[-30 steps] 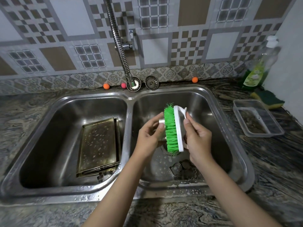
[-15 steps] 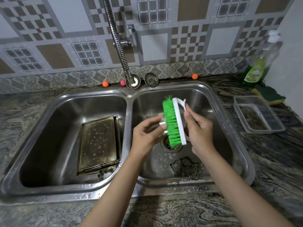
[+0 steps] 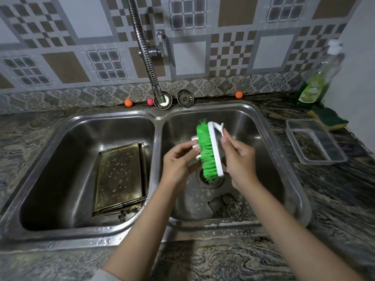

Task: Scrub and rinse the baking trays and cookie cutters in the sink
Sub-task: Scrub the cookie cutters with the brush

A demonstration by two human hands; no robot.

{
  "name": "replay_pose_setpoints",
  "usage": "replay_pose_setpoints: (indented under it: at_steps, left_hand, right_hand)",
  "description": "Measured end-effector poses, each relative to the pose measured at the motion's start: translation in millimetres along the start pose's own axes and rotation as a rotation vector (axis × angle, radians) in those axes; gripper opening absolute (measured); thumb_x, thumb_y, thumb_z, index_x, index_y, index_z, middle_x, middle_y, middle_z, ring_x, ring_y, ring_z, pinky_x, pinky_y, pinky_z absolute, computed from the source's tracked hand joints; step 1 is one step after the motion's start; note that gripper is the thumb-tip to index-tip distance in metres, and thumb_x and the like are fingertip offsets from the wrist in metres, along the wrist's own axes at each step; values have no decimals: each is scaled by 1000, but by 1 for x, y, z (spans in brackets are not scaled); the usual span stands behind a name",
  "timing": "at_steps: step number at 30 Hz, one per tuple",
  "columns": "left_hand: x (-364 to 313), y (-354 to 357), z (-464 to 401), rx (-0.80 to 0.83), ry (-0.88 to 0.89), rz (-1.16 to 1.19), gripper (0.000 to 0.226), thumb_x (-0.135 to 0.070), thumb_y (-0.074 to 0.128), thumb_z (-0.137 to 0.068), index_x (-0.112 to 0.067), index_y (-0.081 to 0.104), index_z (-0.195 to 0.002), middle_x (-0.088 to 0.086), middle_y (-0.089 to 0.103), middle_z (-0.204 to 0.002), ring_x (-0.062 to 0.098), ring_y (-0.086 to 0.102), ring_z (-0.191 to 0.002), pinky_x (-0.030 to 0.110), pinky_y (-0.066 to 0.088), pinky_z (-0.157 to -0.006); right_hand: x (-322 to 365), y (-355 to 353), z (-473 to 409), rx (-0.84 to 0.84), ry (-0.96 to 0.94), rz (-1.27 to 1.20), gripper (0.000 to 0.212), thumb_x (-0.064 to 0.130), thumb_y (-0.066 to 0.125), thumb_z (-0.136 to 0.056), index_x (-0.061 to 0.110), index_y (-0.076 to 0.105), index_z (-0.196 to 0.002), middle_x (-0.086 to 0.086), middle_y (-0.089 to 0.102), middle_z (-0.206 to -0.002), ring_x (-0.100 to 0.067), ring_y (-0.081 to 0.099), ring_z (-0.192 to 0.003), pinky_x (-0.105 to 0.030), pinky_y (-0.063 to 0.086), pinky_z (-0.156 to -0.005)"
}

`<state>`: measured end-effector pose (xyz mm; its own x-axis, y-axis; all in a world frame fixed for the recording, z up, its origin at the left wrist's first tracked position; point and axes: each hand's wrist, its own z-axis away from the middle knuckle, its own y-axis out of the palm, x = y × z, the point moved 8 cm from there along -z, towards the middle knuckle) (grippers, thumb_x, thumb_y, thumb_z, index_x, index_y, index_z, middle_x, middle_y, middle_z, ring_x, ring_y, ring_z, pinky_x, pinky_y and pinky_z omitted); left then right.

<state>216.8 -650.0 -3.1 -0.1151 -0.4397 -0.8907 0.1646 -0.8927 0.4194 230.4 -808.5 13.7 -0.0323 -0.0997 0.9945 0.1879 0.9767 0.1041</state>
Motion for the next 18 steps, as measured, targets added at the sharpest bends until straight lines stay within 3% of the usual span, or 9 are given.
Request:
replay_pose_setpoints:
  at_steps: [3, 5, 7, 11, 15, 18]
  left_hand:
    - [-9, -19, -2, -43, 16, 9, 14, -3, 66, -79, -10, 67, -90, 1, 73, -85, 16, 69, -73, 29, 57, -65]
    - [-12, -37, -1, -80, 8, 10, 13, 0, 62, -83, -11, 67, -89, -1, 73, -79, 13, 69, -67, 27, 57, -61]
    - [-18, -58, 3, -103, 5, -28, 15, 0, 63, -84, -15, 68, -85, -1, 71, -78, 13, 67, -67, 26, 56, -59]
    - [-39, -115, 14, -80, 53, -235, 21, 5, 67, -77, -14, 62, -84, -2, 68, -73, 12, 65, -68, 30, 56, -59]
    - [-44, -187, 19, 15, -28, -663, 40, 17, 68, -73, -15, 54, -93, 6, 61, -81, 19, 60, -70, 29, 49, -57]
    - [-27, -228, 16, 142, -143, -1045, 45, 10, 74, -70, -16, 56, -103, 6, 62, -89, 23, 62, -77, 25, 55, -64]
  right_hand:
    - [-22, 3, 24, 43, 52, 3, 23, 21, 60, -92, 35, 69, -107, 10, 72, -98, -24, 67, -99, -54, 54, -83]
    - [-28, 3, 35, 98, 33, 63, 26, 17, 60, -91, 23, 66, -115, 11, 73, -90, -6, 68, -83, -35, 58, -74]
    - [-29, 2, 37, 129, 25, 92, 27, 16, 60, -91, 23, 64, -116, 17, 71, -78, 5, 61, -64, -18, 50, -57]
    - [-26, -6, 31, 67, 60, 58, 27, 15, 59, -91, 23, 63, -117, 23, 70, -88, 0, 66, -77, -18, 51, -60]
    - [-25, 1, 38, 51, 55, 78, 27, 14, 59, -91, 25, 63, -115, 25, 70, -85, 1, 66, -76, -16, 51, -58]
    - [-36, 10, 51, 38, 62, 106, 25, 16, 60, -91, 28, 65, -112, 22, 71, -88, 2, 62, -70, -15, 49, -55]
